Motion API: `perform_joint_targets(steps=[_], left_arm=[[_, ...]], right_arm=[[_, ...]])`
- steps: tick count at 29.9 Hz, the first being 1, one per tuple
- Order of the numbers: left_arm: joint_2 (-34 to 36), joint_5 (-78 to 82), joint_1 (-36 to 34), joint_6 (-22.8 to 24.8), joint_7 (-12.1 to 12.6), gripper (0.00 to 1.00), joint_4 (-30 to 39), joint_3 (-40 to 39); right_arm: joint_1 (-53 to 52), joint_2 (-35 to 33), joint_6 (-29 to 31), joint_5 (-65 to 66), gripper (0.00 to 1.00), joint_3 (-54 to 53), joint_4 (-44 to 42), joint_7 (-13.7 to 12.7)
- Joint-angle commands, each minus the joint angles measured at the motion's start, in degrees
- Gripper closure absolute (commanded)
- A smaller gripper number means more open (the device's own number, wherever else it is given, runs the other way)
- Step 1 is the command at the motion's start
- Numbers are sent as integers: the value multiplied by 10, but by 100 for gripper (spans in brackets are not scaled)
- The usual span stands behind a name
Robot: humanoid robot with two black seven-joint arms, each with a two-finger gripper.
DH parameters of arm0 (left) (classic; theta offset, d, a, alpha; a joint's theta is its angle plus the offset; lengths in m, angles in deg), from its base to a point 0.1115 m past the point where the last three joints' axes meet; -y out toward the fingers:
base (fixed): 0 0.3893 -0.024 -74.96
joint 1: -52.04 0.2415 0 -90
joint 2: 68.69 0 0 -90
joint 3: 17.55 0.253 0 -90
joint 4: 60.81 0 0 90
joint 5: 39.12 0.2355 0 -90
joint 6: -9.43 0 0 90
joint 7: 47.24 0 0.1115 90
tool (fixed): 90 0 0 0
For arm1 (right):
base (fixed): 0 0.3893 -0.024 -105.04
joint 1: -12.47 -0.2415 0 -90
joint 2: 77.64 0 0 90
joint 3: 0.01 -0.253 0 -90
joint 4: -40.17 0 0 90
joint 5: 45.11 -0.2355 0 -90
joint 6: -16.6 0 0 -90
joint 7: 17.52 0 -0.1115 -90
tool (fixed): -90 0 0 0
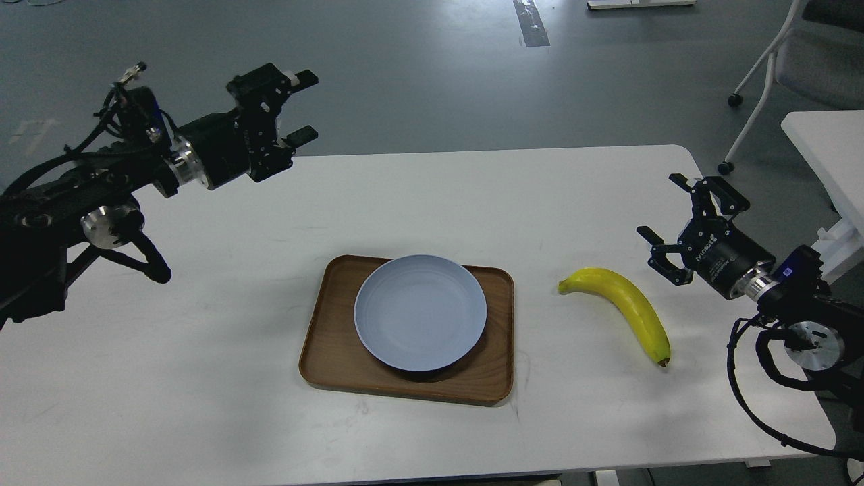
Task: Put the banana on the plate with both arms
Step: 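Open the left gripper and raise it away from the plate, then reach the right gripper down to grasp the yellow banana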
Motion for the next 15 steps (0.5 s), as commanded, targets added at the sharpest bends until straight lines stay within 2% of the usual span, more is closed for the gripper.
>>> perform_joint_targets(steps=[1,4,6,10,12,15], left_arm=[[20,-46,76,0,0,2,-4,-54],[19,-49,161,0,0,2,-9,-162],[18,-49,197,0,0,2,-10,-195],[19,-49,210,0,0,2,-10,-202],[19,-49,210,0,0,2,-10,-207],[17,-49,209,0,0,2,-9,-208]], right_arm=[[1,-1,0,10,1,1,3,0],[0,-25,0,66,1,5,28,0],[-5,-48,0,110,1,9,56,0],[-48,-117,0,189,1,19,115,0],[-107,-179,0,287,1,48,154,0],[-183,-198,0,406,1,98,161,0]])
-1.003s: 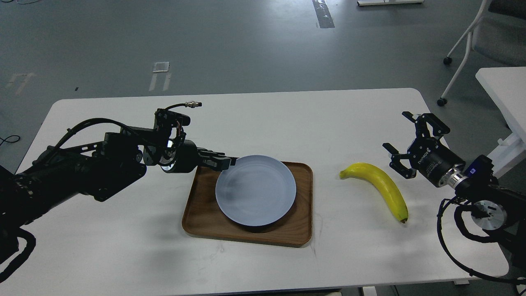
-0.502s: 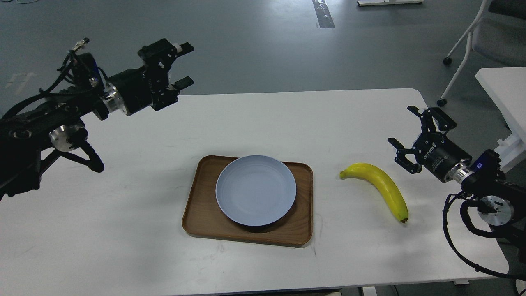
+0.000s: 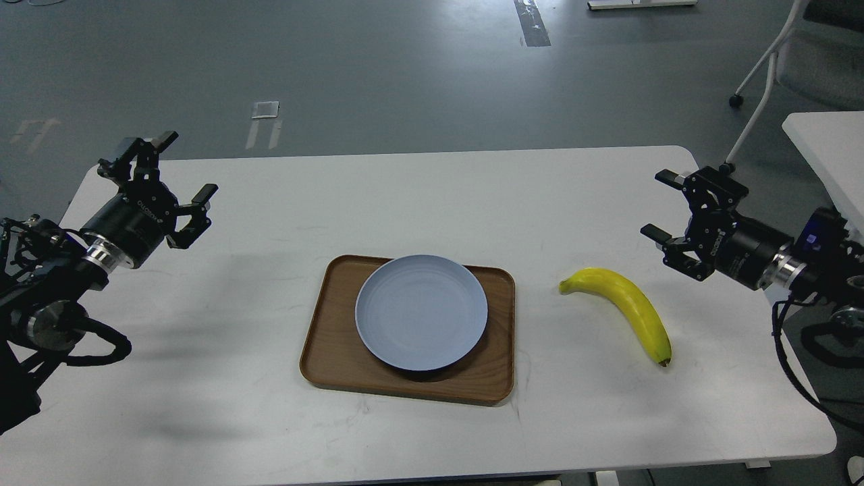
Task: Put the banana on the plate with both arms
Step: 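Reach the right gripper down to grasp the yellow banana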
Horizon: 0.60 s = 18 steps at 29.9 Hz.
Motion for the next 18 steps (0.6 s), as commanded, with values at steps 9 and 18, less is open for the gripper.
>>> perform_joint_targets(steps=[9,18], left_arm=[[2,2,-2,0,0,2,8,-4],[0,2,-3,0,0,2,10,-20]], right_arm=[[-240,45,0,407,1,237,-16,0],[-276,171,0,430,1,381,-102,0]])
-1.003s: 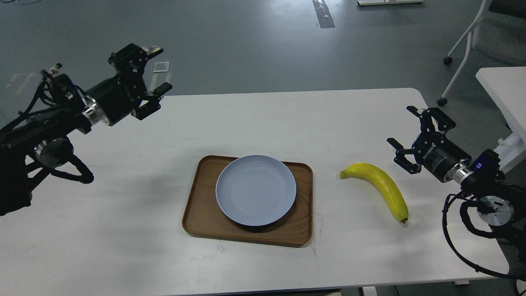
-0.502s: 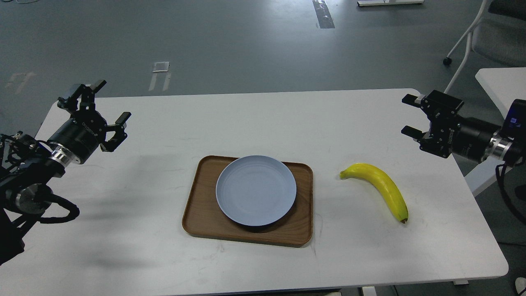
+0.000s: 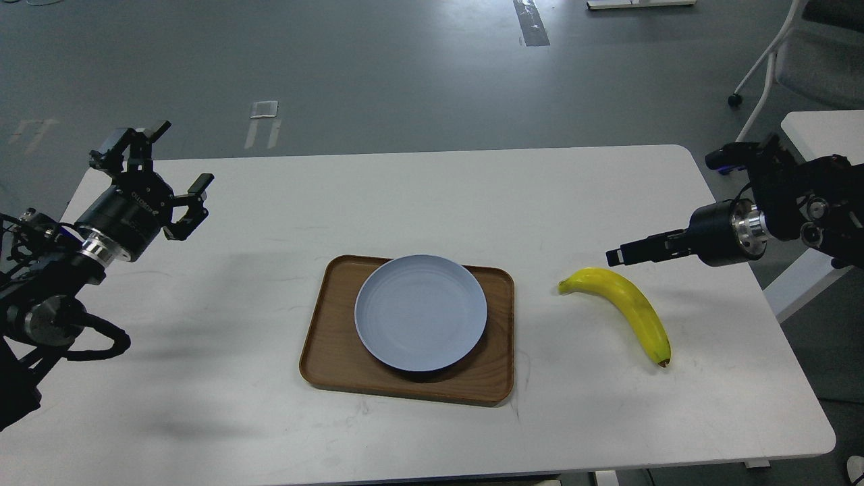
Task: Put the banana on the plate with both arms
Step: 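Reach the right gripper down to grasp the yellow banana, then carry the banana with the right gripper over the plate and lower it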
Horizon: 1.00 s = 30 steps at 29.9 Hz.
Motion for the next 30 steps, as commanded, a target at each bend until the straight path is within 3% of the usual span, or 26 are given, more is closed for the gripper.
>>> perform_joint_targets(steps=[1,15,18,19,22,25,30], left_arm=[[-2,1,-1,0,0,2,0,-1],[-6,4,-5,0,0,2,0,-1],[-4,5,-5,0,0,2,0,-1],[-4,4,-5,0,0,2,0,-1],[-3,4,-4,0,0,2,0,-1],[-3,5,-5,0,0,2,0,-1],[-4,6,-5,0,0,2,0,-1]], right_arm=[[-5,34,0,5,1,47,-21,0],[21,66,-17,5,7,120,-39,0],[23,70,-17,5,27,122,-43,0],[26,75,-18,5,44,122,-47,0],[26,78,-18,5,69,122,-52,0],[25,77,-18,5,81,122,-52,0],[18,70,-17,5,91,122,-50,0]])
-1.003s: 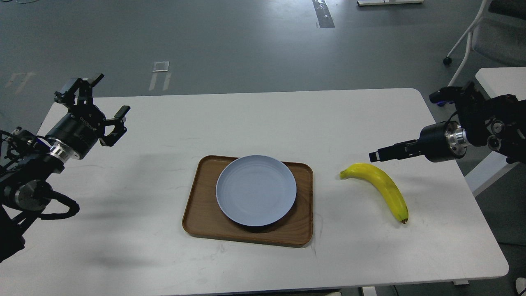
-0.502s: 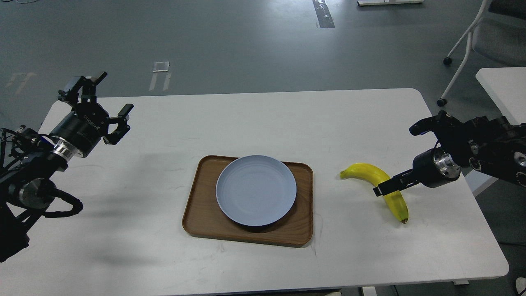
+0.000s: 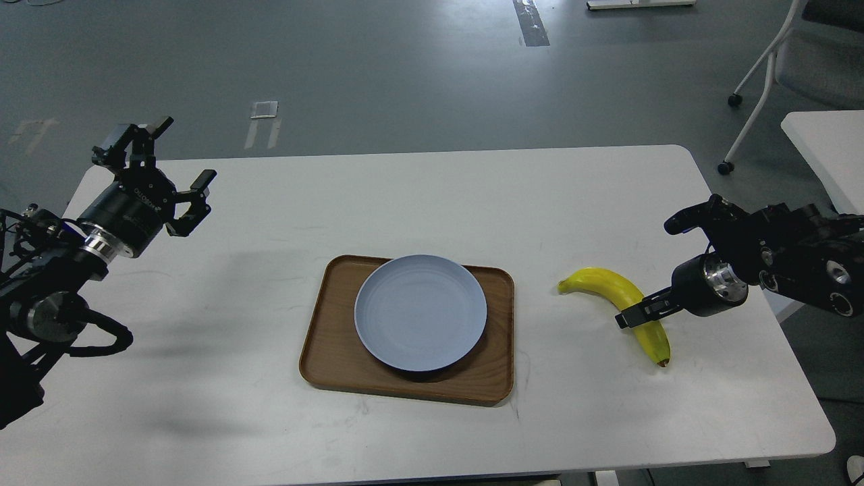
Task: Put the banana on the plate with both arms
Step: 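Carry the banana with the right gripper over the plate and lower it, then release the banana onto the plate and raise the right gripper away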
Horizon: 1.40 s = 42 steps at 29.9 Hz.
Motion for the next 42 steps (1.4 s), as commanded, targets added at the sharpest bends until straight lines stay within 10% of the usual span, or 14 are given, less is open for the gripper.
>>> perform_joint_targets(steps=[1,12,23,34,42], left_arm=[[0,0,0,0,0,2,0,0],[1,0,-3,0,0,2,1,-3],[11,0,-3,0,0,2,2,-2],[14,0,-3,0,0,2,5,-2],[26,0,0,0,0,2,11,-1]], right_arm=[[-9,-4,1,0,92,1,2,0],[-169,50,7,-25,91,-1,27,0],[-160,258,18,-173,90,46,-26,0],[-114,322,18,-211,86,55,-56,0],[-106,323,18,-212,67,59,-67,0]])
